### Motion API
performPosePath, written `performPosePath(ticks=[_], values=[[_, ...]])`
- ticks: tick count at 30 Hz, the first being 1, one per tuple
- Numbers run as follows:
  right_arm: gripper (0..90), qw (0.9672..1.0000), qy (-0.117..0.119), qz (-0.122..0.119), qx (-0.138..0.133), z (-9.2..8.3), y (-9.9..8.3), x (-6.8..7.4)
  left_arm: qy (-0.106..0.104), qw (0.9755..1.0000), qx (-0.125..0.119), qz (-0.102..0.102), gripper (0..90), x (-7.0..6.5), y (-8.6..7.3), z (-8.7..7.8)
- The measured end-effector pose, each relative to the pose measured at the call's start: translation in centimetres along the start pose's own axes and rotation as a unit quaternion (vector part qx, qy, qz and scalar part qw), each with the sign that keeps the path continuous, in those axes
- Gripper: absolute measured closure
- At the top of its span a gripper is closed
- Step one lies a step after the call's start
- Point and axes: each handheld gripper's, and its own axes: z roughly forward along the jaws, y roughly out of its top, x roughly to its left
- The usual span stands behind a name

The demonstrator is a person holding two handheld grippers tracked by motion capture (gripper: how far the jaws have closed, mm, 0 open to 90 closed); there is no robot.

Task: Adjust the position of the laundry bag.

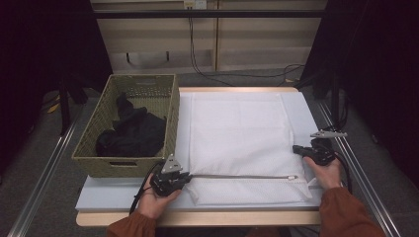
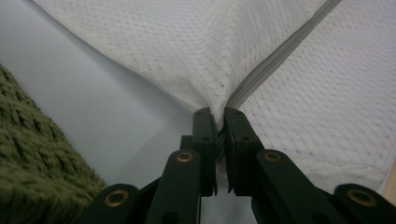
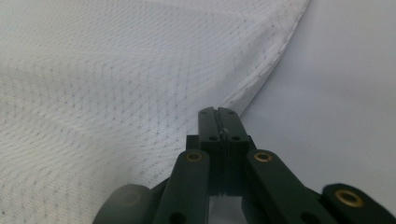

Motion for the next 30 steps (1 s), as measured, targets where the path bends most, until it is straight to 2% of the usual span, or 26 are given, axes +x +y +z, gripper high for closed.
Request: performPosePath(ticks=[6,11,15,18,28,30], values=[[89.5,0.9998,0.013,-0.012,0.004,0.0,0.2,0.7,0.009,1.0,0.0,-0.001,83.3,0.0,-0.5,-0.8],[89.6,0.9995,0.021,-0.024,0.005,0.1,0.6,1.9,0.015,0.9998,0.014,0.004,83.8,0.3,-1.1,-1.2],[89.5,0.9988,0.032,-0.036,0.007,0.3,0.7,2.5,0.023,0.9995,0.02,0.0,83.8,0.6,-1.5,-1.8],[89.5,0.9985,0.039,-0.036,0.009,0.3,0.7,2.8,0.02,0.9996,0.017,-0.005,83.8,1.0,-1.9,-2.0],[89.5,0.9978,0.049,-0.043,0.01,0.5,0.7,3.4,0.028,0.9993,0.025,-0.006,82.5,0.9,-2.5,-2.6],[89.5,0.9977,0.048,-0.047,0.012,0.7,0.7,3.4,0.031,0.9992,0.025,0.002,82.6,0.9,-2.5,-2.6]])
